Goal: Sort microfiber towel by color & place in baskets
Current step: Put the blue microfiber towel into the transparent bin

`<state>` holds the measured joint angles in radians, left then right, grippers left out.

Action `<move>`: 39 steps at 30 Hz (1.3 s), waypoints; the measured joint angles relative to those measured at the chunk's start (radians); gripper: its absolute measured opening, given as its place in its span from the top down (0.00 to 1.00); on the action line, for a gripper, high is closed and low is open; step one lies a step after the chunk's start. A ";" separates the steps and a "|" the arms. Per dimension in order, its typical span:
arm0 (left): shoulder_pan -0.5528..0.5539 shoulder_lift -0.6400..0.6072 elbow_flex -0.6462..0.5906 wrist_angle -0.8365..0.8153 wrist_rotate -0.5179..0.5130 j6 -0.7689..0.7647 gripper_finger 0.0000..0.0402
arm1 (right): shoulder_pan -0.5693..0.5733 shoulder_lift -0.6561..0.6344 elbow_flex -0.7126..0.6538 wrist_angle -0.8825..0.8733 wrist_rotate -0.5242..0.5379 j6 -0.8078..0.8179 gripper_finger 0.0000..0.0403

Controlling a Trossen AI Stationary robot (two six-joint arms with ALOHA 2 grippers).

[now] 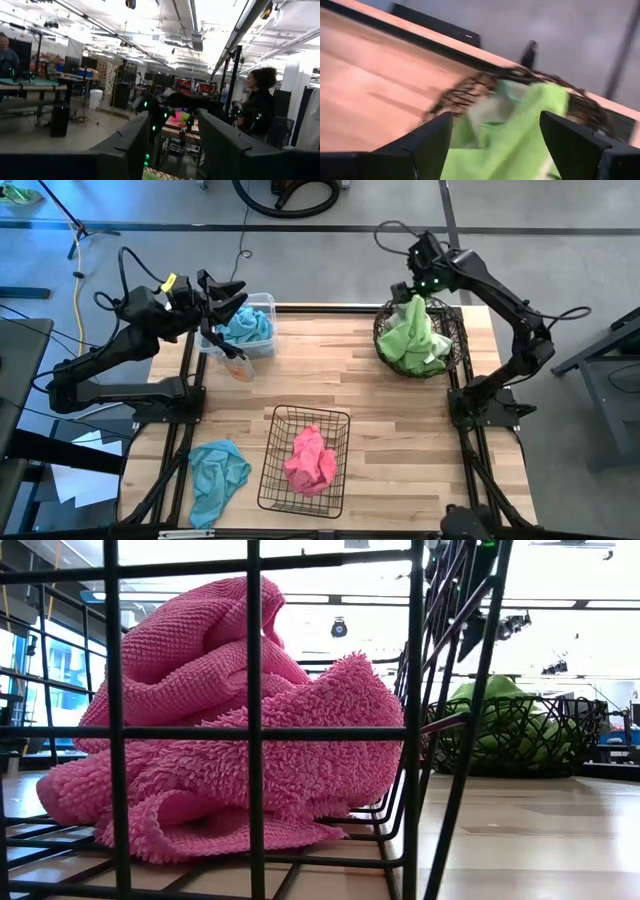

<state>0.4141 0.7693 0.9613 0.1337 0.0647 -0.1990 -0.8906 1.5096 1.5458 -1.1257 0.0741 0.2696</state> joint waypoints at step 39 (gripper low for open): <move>-0.884 0.079 0.000 -0.562 0.063 -0.529 0.61 | 1.105 -0.141 -0.295 1.087 -0.014 0.166 0.26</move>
<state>-0.4694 0.8478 0.9611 -0.4285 0.1272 -0.7275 0.2143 1.3689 1.2512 -0.0382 0.0602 0.4357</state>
